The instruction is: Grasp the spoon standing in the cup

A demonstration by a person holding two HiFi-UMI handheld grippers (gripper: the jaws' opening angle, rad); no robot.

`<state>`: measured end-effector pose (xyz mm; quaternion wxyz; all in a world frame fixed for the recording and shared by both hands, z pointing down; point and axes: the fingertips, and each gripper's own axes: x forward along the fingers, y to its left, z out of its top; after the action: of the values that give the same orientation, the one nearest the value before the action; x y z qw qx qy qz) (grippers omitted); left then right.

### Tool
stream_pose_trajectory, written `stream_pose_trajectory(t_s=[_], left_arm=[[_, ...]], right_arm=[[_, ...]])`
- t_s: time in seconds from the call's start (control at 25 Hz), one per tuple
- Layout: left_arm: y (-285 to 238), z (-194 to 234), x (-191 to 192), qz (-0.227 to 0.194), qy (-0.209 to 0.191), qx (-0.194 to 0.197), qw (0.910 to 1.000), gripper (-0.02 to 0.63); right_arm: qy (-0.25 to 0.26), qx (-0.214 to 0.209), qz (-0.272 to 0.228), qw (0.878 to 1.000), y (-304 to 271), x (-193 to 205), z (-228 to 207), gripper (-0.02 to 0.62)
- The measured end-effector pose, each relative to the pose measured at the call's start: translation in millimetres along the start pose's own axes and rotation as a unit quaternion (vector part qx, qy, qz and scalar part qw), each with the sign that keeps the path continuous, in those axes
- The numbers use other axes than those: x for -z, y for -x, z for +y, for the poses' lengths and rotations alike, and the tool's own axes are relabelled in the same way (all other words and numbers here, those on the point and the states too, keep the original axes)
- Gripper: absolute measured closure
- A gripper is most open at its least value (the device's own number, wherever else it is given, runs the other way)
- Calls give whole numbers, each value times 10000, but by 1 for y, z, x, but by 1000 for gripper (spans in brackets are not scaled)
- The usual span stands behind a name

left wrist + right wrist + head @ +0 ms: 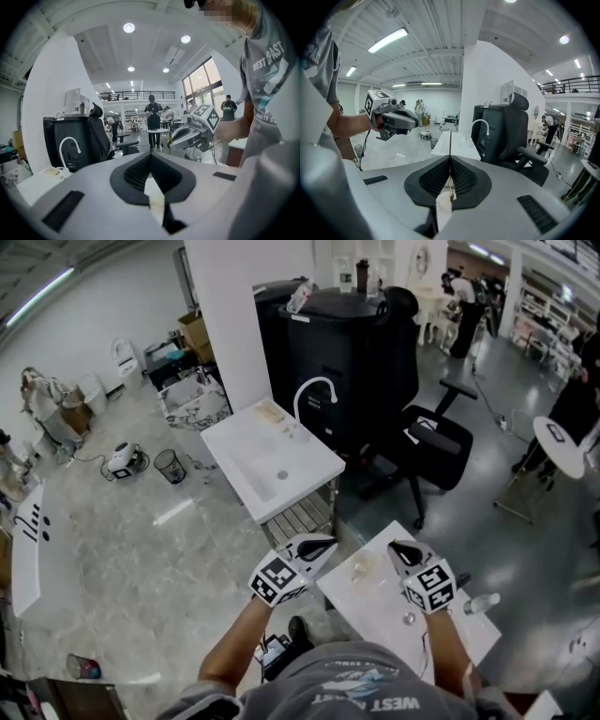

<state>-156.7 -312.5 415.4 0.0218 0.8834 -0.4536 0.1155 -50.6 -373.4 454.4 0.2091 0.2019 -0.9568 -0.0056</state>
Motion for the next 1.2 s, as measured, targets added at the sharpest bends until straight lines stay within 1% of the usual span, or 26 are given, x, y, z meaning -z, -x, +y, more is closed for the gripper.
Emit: stream_pose_trajectory(t_s=[0.16, 0.32, 0.6, 0.8, 1.2], left_arm=[[4, -9, -8, -106, -138, 7, 9998, 604], [11, -8, -28, -261, -244, -90, 9993, 604], [24, -12, -42, -401, -343, -198, 9984, 604], [29, -12, -52, -476, -413, -224, 9978, 604], [21, -12, -54, -451, -486, -165, 9977, 604]], right_arm=[[154, 54, -110, 9998, 13, -11, 9, 561], [298, 18, -226, 9993, 21, -31, 17, 561], [618, 40, -455, 9970, 36, -58, 39, 561], [807, 47, -563, 9951, 45, -75, 47, 561], [924, 108, -654, 9935, 50, -81, 44, 561]])
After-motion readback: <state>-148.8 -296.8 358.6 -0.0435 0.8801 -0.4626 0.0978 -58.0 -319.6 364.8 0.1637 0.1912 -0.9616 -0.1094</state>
